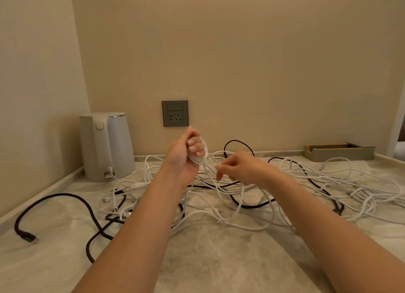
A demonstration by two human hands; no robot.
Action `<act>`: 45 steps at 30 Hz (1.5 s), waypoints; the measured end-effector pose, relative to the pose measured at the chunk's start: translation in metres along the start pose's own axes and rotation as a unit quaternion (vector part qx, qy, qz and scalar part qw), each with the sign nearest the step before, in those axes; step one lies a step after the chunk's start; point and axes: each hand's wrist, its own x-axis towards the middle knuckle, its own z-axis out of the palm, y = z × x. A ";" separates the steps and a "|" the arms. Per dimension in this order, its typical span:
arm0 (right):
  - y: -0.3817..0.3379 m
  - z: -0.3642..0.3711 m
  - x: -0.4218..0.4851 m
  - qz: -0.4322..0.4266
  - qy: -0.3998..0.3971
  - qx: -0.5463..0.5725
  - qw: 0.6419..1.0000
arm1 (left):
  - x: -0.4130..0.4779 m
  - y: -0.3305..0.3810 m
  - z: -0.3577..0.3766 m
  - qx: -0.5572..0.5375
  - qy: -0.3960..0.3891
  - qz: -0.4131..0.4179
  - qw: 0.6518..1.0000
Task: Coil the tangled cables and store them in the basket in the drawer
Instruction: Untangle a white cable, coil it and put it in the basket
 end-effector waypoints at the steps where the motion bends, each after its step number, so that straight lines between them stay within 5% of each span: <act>1: -0.005 0.004 0.000 -0.012 -0.006 -0.024 1.000 | 0.000 0.000 0.001 -0.016 0.008 0.006 1.000; 8: -0.031 0.016 -0.014 -0.085 -0.016 -0.218 0.972 | 0.004 0.003 -0.004 -0.024 0.090 0.083 0.992; 12: -0.042 0.006 -0.024 -0.097 -0.105 -0.207 0.968 | 0.004 0.009 -0.013 0.054 0.169 0.134 0.975; 16: -0.044 -0.002 -0.025 -0.151 -0.092 -0.192 0.965 | 0.003 0.001 -0.009 0.185 0.179 0.139 0.956; 22: -0.038 -0.014 -0.024 -0.206 0.118 -0.187 0.953 | -0.006 -0.011 -0.001 0.475 0.063 0.077 0.874; 27: -0.022 -0.027 -0.017 -0.208 0.210 -0.107 0.949 | -0.011 -0.013 0.008 0.384 -0.079 -0.072 0.917; 38: 0.012 -0.029 0.001 -0.163 0.120 0.111 0.973 | -0.016 -0.009 0.002 0.452 -0.177 -0.128 0.865; 45: 0.014 -0.015 0.007 -0.141 0.082 0.114 0.980 | -0.014 -0.005 -0.002 0.358 -0.154 -0.120 0.913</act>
